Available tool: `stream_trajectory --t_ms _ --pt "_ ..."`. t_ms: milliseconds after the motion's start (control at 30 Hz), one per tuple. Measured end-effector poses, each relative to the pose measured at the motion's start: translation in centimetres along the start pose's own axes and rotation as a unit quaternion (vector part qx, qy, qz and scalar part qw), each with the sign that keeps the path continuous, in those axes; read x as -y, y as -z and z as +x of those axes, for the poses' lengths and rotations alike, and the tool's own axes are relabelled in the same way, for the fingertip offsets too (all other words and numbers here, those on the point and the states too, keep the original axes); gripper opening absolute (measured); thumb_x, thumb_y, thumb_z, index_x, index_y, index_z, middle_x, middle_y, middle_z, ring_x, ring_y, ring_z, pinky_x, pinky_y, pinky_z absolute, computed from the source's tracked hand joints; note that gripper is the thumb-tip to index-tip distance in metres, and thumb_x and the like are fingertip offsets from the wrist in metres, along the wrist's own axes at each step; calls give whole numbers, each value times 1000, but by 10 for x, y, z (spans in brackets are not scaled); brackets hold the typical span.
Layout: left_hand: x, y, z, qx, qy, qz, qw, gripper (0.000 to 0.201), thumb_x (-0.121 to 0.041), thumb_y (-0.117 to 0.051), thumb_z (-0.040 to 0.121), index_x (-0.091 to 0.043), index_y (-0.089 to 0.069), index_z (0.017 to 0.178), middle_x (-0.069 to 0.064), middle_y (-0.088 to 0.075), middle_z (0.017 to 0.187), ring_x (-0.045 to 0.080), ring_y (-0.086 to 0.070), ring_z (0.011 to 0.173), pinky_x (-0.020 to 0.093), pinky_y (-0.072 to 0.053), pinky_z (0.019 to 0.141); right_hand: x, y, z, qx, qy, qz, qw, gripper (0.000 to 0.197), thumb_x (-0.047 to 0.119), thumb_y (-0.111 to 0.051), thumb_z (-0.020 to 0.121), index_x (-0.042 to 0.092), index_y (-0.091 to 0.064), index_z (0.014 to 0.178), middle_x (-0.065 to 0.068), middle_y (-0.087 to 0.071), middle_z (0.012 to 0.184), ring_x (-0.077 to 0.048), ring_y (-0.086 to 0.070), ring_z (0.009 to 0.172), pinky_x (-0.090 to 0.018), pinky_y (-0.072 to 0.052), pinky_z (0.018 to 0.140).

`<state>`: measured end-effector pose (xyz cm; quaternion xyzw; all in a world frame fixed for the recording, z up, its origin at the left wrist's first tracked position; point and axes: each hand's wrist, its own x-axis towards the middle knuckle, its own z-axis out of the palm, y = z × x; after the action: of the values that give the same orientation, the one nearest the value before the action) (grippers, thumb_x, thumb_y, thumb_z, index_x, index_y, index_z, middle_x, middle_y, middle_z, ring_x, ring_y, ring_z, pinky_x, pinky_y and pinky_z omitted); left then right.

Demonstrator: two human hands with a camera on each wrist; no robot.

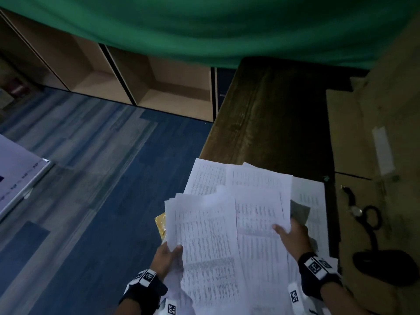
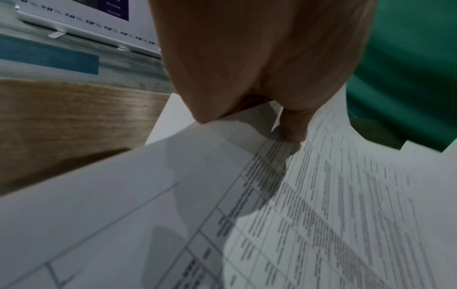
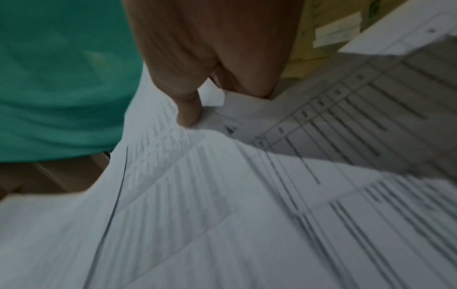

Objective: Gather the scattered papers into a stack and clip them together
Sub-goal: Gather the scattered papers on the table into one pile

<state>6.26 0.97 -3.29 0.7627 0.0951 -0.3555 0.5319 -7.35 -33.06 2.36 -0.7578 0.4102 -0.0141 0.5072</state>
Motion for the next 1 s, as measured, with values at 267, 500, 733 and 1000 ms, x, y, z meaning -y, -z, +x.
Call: stream_trajectory --t_ms 267,500,733,1000 --pt "-4 -2 -14 -14 -15 38 999 13 -9 -54 96 -6 -62 106 11 -71 98 32 -68 93 36 -54 77 72 67 -3 -120 145 33 982 39 26 -55 95 -2 -60 122 -12 -64 114 -17 -55 107 -28 -38 90" --pt "-14 -15 -25 -36 -7 100 994 17 -24 -54 77 -16 -52 63 0 -54 59 18 -49 57 30 -43 59 123 112 -26 -219 211 145 942 38 40 -61 88 4 -69 100 -19 -70 103 -8 -67 86 -23 -48 74" --pt "-12 -30 -27 -20 -16 99 995 16 -13 -58 90 -12 -62 75 1 -66 71 19 -60 69 27 -48 64 110 100 -20 -162 188 296 922 20 25 -63 91 27 -70 110 16 -71 109 -10 -63 110 -40 -48 101" --pt "-18 -28 -19 36 2 73 997 25 -26 -67 83 -9 -71 101 7 -75 94 25 -69 86 38 -55 79 15 26 -2 -80 9 275 958 35 9 -60 92 15 -58 127 -5 -66 123 -23 -62 113 -51 -46 102"
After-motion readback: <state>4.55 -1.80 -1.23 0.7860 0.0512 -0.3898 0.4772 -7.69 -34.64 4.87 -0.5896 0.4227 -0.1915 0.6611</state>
